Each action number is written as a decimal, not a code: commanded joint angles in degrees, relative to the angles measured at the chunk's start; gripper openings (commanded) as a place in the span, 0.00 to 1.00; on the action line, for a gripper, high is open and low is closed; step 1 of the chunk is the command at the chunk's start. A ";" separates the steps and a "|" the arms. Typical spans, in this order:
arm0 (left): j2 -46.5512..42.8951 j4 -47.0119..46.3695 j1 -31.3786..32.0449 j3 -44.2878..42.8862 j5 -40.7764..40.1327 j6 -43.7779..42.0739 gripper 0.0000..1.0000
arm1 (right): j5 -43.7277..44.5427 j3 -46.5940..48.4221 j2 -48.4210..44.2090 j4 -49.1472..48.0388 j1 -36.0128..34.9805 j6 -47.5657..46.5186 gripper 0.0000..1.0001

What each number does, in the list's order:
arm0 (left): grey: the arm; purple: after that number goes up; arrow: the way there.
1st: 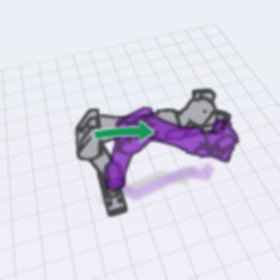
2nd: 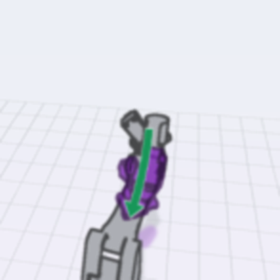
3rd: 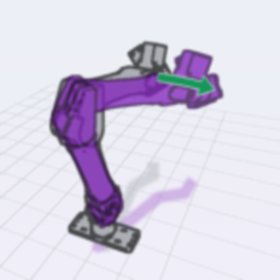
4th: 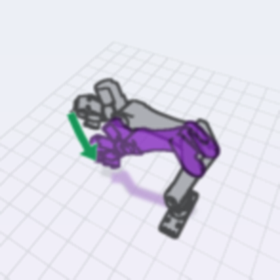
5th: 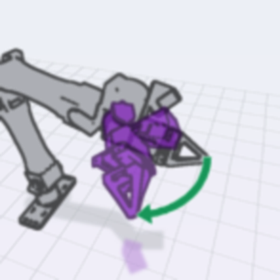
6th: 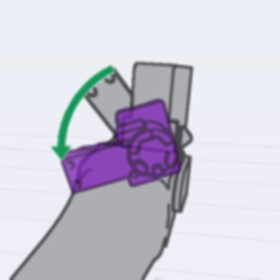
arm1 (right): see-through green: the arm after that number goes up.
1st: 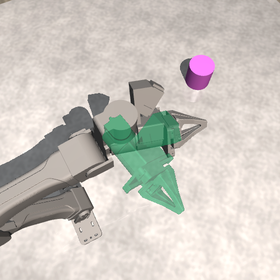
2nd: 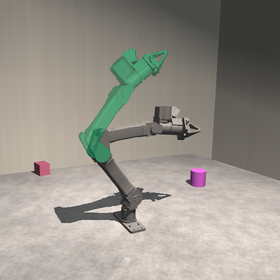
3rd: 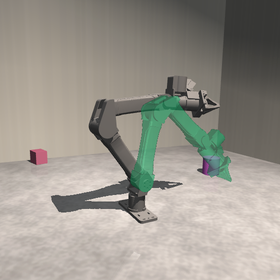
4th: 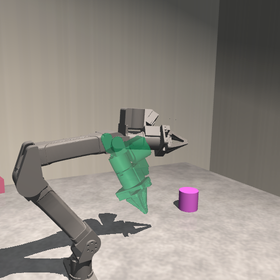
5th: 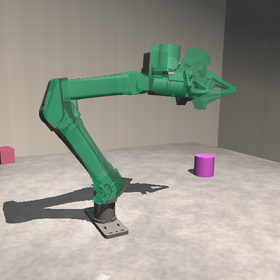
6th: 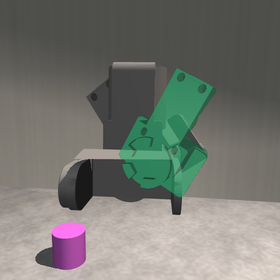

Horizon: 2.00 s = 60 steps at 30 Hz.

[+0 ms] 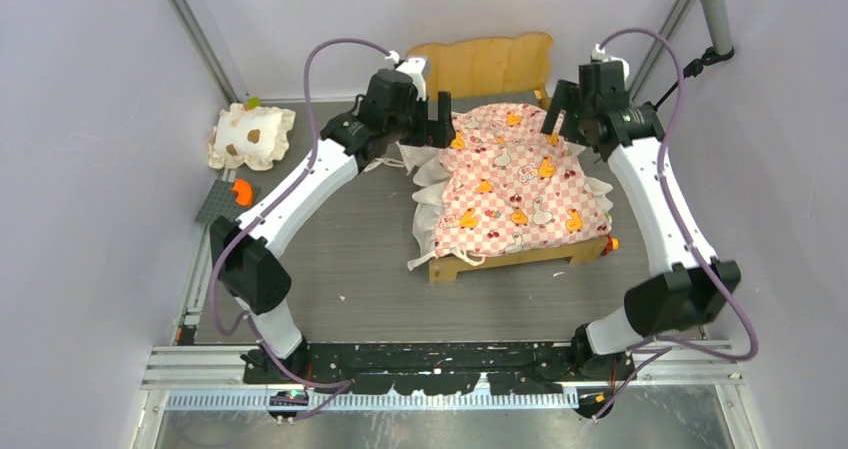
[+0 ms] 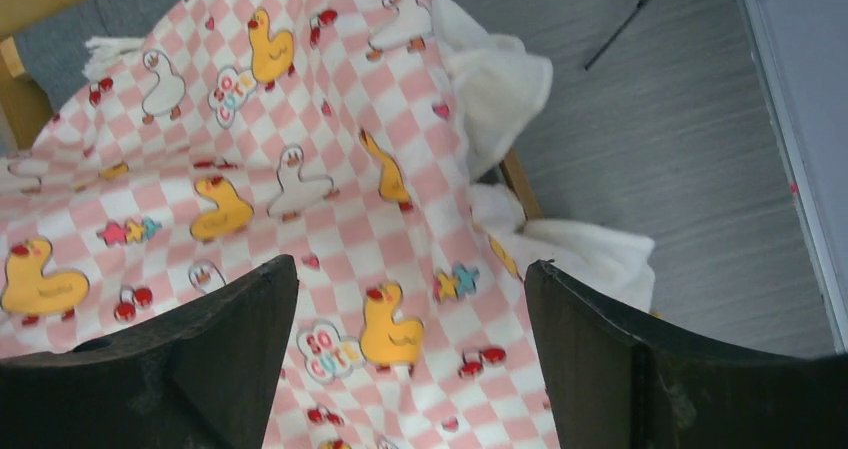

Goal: Set up the pet bed
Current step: Adjust the mattress on the bed frame.

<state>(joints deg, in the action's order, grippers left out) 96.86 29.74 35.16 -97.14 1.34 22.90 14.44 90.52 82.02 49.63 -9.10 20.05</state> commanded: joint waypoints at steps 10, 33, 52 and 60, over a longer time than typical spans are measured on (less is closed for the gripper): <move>20.39 1.45 -5.10 -16.15 -1.80 5.11 1.00 | -5.40 19.53 27.26 -5.98 4.13 -3.68 0.89; 22.60 -5.30 -5.06 -18.29 0.59 4.40 0.21 | -12.47 12.62 21.71 -18.24 4.77 -4.31 0.11; 22.30 -12.42 -5.08 -18.56 -5.50 -1.09 0.02 | -6.15 9.79 23.23 -34.00 4.72 -5.24 0.07; 28.34 -9.06 -5.63 -26.48 -10.34 -3.81 0.54 | -5.20 15.55 29.12 -29.95 4.75 -5.65 0.56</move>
<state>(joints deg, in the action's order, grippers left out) 123.35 21.71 30.26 -118.54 -4.56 21.30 7.25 101.21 108.81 20.03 -4.38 15.14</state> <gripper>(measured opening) 0.199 0.410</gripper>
